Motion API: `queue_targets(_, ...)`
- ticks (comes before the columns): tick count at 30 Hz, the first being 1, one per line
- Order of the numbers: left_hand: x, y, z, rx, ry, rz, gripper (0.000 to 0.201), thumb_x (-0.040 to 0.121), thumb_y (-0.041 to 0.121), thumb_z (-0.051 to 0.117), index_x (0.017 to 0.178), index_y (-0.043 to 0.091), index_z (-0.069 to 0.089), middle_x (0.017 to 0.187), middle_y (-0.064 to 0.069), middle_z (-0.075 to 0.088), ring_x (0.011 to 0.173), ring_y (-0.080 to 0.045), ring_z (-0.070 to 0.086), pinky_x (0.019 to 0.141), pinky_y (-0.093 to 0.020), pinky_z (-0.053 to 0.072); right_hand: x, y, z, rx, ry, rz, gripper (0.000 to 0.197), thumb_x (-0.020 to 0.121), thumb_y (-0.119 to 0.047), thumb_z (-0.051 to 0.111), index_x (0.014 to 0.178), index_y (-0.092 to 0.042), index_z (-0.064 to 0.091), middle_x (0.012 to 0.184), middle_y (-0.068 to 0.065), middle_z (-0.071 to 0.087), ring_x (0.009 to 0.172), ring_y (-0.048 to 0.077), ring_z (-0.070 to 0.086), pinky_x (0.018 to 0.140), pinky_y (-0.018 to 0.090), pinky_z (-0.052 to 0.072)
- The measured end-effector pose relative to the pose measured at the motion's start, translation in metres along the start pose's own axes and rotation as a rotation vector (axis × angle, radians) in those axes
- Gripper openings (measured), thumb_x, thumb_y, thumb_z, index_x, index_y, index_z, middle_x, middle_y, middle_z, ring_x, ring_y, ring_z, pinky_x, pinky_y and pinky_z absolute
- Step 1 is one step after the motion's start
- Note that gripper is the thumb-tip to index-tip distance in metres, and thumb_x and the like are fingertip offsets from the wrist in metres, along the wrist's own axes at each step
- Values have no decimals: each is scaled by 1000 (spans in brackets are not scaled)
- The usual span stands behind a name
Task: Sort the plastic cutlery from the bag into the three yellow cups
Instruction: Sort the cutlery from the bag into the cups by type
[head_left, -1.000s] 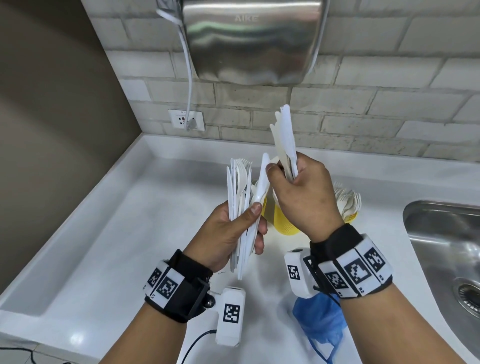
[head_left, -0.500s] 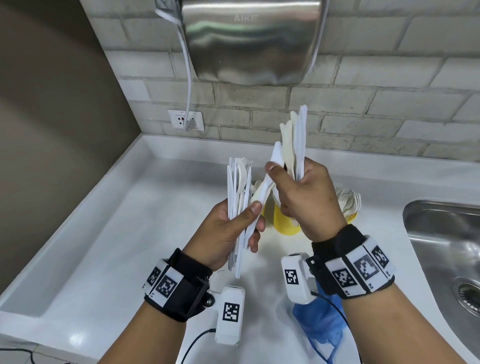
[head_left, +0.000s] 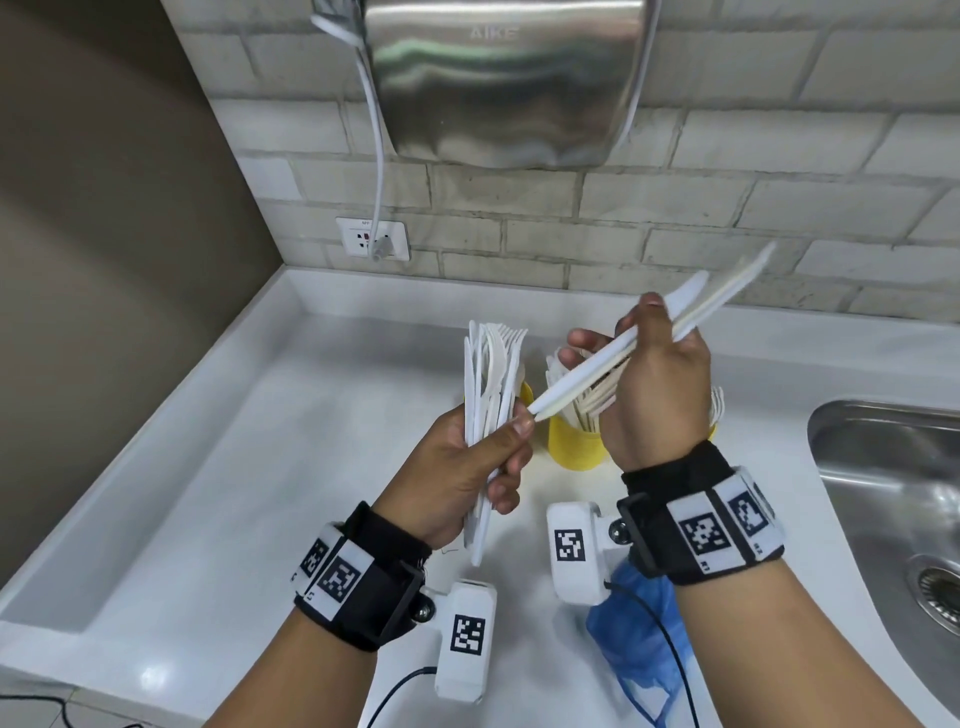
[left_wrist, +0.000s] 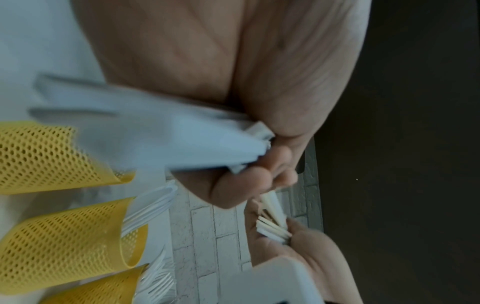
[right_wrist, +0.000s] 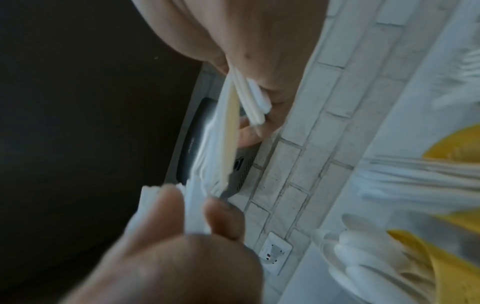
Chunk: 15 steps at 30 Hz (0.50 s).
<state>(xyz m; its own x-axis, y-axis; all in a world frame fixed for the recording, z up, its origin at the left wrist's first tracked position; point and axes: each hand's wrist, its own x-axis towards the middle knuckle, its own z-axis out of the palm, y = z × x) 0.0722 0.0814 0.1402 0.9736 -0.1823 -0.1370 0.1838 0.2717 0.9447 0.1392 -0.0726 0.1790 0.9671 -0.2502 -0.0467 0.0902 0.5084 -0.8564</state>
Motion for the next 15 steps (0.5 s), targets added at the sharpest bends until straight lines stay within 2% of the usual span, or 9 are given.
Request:
queue_targets(2,1,0,0,-11,26,-9,10,101,16,58,94,11,54,61,-2,42,46,-15,32,46,-24,37,0,-7,-1,131,16,38,29,108,-27,46,88,-7,50,68,9,57,61,36,68,66,49,61)
queue_targets(3,2,0,-1,-25,43,-8,11,100,15,59,91,11,53,60,-2,41,46,-14,33,45,-24,38,-1,-10,-2,176,19,42,31,109,-28,44,85,-9,49,65,10,55,54,32,63,62,47,59)
queue_targets(5,3,0,-1,-50,67,-24,15,99,17,60,86,13,53,59,-1,42,47,-14,38,47,-26,45,-1,-15,-1,231,16,19,34,109,-34,44,82,-14,45,59,7,43,44,24,45,54,37,53)
queue_targets(7,4,1,1,-112,72,-64,15,100,18,59,86,12,56,65,-4,56,52,-16,53,56,-31,56,-2,-18,2,218,-5,-37,38,108,-40,46,78,-18,43,56,3,31,41,18,31,48,28,40)
queue_targets(9,5,3,3,-216,45,-102,13,102,14,54,93,7,58,90,-15,74,77,-24,74,71,-36,63,-6,-21,7,154,-63,-112,42,107,-40,50,72,-19,42,54,1,27,40,16,27,45,25,34)
queue_targets(11,6,4,4,-335,6,-127,15,104,11,49,108,-1,57,116,-27,71,106,-36,72,88,-42,61,-14,-22,13,74,-164,-177,43,105,-37,54,69,-19,41,51,1,27,39,16,28,45,26,35)
queue_targets(13,7,4,5,-419,-10,-144,25,104,8,48,123,-7,54,123,-31,65,117,-42,66,99,-48,55,-22,-19,18,2,-281,-203,45,104,-34,56,66,-17,42,49,0,30,38,18,30,47,28,38)
queue_targets(15,9,3,5,-481,-18,-158,19,102,5,49,116,-5,57,117,-23,65,116,-42,66,105,-52,50,-30,-12,20,-108,-371,-227,48,100,-36,59,63,-10,45,45,4,36,38,21,37,49,32,43)
